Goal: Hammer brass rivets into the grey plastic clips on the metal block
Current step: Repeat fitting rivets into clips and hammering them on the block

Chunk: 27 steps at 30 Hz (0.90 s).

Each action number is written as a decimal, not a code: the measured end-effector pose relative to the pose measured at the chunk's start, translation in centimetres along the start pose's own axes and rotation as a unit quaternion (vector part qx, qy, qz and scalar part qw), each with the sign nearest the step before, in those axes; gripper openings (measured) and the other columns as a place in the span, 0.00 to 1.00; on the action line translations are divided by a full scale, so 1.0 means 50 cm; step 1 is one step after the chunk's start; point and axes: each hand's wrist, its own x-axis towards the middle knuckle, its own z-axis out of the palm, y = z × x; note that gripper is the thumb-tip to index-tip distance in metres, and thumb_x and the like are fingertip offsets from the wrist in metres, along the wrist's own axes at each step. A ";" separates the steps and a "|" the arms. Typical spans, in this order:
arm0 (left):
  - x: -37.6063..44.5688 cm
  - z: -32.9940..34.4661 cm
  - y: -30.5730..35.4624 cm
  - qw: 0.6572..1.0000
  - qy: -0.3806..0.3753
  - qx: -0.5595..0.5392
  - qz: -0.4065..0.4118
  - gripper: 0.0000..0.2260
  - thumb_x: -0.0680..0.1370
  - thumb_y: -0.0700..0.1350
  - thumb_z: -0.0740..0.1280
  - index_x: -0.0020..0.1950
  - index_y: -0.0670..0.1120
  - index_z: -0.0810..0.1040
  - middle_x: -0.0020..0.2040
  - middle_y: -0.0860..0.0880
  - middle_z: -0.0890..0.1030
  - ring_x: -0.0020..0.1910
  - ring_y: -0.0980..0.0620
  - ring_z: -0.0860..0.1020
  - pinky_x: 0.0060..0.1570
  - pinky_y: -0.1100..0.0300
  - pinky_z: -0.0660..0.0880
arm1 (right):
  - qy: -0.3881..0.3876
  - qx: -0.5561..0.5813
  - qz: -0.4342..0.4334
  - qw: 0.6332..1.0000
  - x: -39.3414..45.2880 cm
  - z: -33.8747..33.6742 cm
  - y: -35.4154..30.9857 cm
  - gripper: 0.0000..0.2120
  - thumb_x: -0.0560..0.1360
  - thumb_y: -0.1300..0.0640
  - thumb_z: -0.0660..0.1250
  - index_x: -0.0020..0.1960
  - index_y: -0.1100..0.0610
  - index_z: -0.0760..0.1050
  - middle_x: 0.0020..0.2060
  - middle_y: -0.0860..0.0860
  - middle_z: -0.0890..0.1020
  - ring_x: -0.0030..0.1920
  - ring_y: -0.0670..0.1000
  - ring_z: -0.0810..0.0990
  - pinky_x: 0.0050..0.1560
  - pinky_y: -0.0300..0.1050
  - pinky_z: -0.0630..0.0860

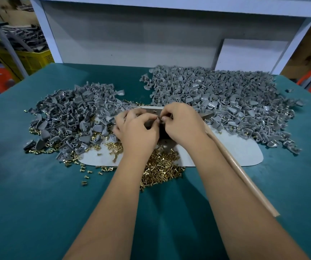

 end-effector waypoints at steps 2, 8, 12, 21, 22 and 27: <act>0.011 -0.004 -0.006 1.000 -0.019 -0.002 0.016 0.04 0.75 0.52 0.71 0.48 0.57 0.85 0.63 0.54 0.75 0.69 0.47 0.59 0.69 0.46 0.58 | 0.017 0.005 0.005 1.000 -0.002 0.007 0.000 0.08 0.75 0.57 0.63 0.40 0.46 0.76 0.43 0.47 0.80 0.47 0.52 0.76 0.48 0.49 0.75; 0.011 -0.012 -0.006 0.999 -0.033 -0.014 0.015 0.02 0.75 0.55 0.71 0.46 0.59 0.84 0.64 0.57 0.73 0.70 0.50 0.57 0.69 0.46 0.57 | 0.097 0.122 -0.039 0.987 -0.034 0.034 0.028 0.08 0.76 0.61 0.64 0.48 0.53 0.82 0.45 0.44 0.80 0.51 0.47 0.73 0.52 0.41 0.66; 0.017 -0.011 -0.007 0.999 -0.042 -0.018 0.008 0.02 0.75 0.55 0.71 0.44 0.60 0.83 0.64 0.59 0.73 0.68 0.52 0.57 0.69 0.47 0.55 | 0.078 0.244 0.029 0.966 -0.031 0.028 0.027 0.09 0.77 0.57 0.62 0.51 0.49 0.81 0.45 0.38 0.78 0.54 0.47 0.75 0.56 0.47 0.72; 0.018 -0.010 -0.009 0.998 -0.048 -0.034 0.007 0.02 0.75 0.55 0.71 0.44 0.60 0.83 0.63 0.59 0.73 0.69 0.52 0.57 0.69 0.48 0.55 | 0.130 0.181 0.015 0.975 -0.020 0.050 0.013 0.06 0.72 0.61 0.70 0.38 0.53 0.78 0.39 0.44 0.76 0.48 0.50 0.74 0.52 0.52 0.72; 0.018 -0.011 -0.009 0.998 -0.047 -0.030 0.007 0.02 0.75 0.56 0.71 0.45 0.60 0.83 0.63 0.59 0.74 0.69 0.52 0.57 0.69 0.49 0.54 | 0.137 0.182 0.011 0.974 -0.022 0.053 0.013 0.06 0.72 0.62 0.70 0.38 0.54 0.78 0.38 0.44 0.75 0.47 0.49 0.73 0.51 0.51 0.71; 0.016 -0.012 -0.009 0.999 -0.046 -0.014 0.006 0.03 0.75 0.58 0.71 0.44 0.61 0.83 0.63 0.59 0.74 0.70 0.51 0.57 0.67 0.50 0.53 | 0.153 0.177 0.009 0.972 -0.027 0.060 0.015 0.05 0.72 0.62 0.69 0.39 0.55 0.78 0.37 0.43 0.76 0.46 0.47 0.71 0.47 0.45 0.68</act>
